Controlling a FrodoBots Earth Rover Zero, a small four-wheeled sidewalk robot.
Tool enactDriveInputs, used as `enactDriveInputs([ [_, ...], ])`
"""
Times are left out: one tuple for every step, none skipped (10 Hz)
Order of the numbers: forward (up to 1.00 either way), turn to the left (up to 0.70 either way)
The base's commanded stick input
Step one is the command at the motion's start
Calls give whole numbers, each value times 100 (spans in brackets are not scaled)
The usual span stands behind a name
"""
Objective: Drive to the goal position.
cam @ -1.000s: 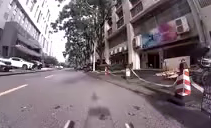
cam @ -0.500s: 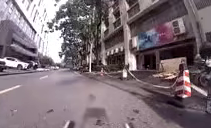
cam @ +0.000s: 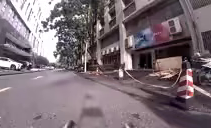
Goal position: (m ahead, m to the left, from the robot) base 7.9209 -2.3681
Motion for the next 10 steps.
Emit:
enactDriveInputs([
  [45,-27],
  [45,-27],
  [45,-27],
  [45,-27],
  [45,-27],
  [45,-27],
  [45,-27],
  [45,-27],
  [45,-27],
  [45,-27],
])
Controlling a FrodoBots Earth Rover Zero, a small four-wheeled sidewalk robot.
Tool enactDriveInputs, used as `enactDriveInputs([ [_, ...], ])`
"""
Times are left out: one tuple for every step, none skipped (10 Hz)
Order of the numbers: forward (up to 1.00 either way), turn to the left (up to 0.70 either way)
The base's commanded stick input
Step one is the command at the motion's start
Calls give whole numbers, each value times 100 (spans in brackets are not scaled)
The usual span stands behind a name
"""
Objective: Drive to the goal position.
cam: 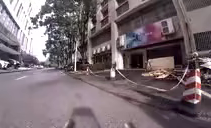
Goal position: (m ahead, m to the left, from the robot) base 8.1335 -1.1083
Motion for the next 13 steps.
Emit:
enactDriveInputs([
  [45,-27],
  [45,-27],
  [11,-26],
  [2,-39],
  [0,-45],
  [0,-45],
  [0,-45],
  [0,-45],
  [0,-45],
  [0,-45],
  [0,-45],
  [0,-45],
  [0,-45],
])
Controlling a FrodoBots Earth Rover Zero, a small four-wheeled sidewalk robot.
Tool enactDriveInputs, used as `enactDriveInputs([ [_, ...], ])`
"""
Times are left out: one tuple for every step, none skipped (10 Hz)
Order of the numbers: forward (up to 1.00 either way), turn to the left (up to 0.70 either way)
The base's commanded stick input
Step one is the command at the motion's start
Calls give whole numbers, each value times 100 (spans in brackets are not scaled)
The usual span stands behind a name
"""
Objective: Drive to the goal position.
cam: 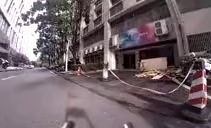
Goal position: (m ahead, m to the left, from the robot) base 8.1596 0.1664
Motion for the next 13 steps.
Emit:
enactDriveInputs([
  [0,-45],
  [0,-45],
  [0,-45],
  [0,-45],
  [0,-45],
  [0,-45],
  [0,-45],
  [0,-45],
  [0,-45],
  [0,-45],
  [20,-56],
  [39,-24],
  [53,0],
])
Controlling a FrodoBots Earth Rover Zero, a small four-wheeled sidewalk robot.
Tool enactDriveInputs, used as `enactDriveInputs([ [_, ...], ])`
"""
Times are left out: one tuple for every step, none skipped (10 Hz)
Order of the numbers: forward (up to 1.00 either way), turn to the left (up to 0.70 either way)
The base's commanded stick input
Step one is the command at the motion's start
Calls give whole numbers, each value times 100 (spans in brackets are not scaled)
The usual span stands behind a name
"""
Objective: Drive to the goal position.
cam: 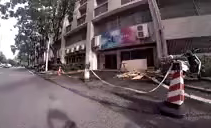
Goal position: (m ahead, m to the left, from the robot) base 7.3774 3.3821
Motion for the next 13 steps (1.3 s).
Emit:
enactDriveInputs([
  [65,0],
  [70,0],
  [70,0],
  [70,0],
  [70,-6],
  [70,-12],
  [70,-13],
  [70,-13],
  [70,-14],
  [70,-14],
  [70,-14],
  [70,-14],
  [70,-14],
])
